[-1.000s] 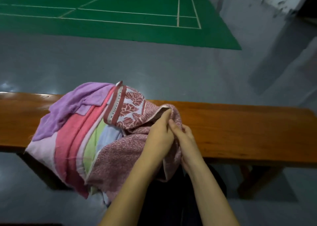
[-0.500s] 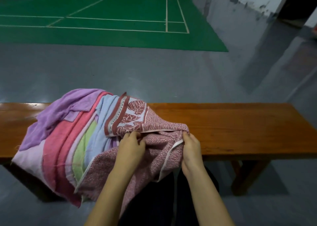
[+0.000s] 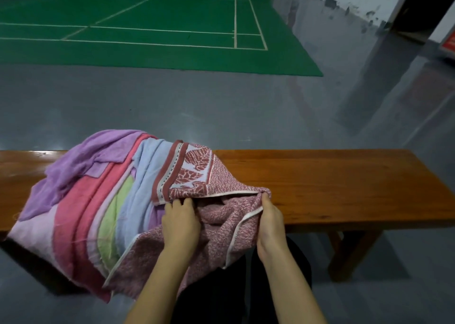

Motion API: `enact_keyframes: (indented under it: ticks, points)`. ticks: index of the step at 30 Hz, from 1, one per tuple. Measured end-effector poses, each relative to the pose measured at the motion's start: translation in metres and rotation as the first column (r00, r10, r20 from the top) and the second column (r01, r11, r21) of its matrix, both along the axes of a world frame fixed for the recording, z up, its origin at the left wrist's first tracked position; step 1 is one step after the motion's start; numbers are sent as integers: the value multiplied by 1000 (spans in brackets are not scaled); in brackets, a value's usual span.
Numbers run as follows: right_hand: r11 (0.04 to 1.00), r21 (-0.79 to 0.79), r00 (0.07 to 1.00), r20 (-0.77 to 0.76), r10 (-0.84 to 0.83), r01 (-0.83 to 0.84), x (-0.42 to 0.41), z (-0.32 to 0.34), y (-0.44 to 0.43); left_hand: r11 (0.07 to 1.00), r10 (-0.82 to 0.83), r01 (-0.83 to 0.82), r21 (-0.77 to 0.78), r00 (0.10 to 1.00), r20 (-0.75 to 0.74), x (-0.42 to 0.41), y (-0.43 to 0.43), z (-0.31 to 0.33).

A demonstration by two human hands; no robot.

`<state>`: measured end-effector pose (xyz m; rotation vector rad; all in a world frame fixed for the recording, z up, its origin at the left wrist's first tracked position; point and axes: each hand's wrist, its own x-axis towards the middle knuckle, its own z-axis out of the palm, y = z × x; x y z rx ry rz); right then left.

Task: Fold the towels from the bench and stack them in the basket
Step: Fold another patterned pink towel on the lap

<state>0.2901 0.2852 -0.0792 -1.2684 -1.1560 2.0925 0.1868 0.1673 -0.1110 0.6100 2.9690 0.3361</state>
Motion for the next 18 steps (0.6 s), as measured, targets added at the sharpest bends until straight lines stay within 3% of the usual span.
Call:
enact_keyframes:
  ticks: [3, 5, 9, 11, 14, 15, 18]
  points:
    - [1000, 13, 1000, 2, -20, 20, 1, 3, 8, 999, -10, 12, 34, 999, -49, -4, 10, 12]
    - [997, 29, 997, -26, -68, 69, 0, 8, 14, 966, -13, 9, 260, 1000, 12, -6, 22, 32]
    - [975, -61, 953, -204, -222, 214, -4, 18, 26, 718, -88, 46, 694, 996, 25, -6, 53, 86]
    - [961, -139, 936, -233, -265, 238, -2, 18, 29, 683, -148, 125, 720, 988, -31, -6, 68, 97]
    - [952, -210, 953, -155, -259, 225, 3, 10, 25, 805, -214, 241, 543, 970, -114, 1, 76, 78]
    - [950, -239, 962, -133, -238, 202, 5, 6, 22, 806, -219, 248, 538, 968, -118, 8, 73, 68]
    - [943, -303, 975, -127, -181, 136, 10, 1, 18, 729, -338, 247, 638, 941, 22, 44, 55, 45]
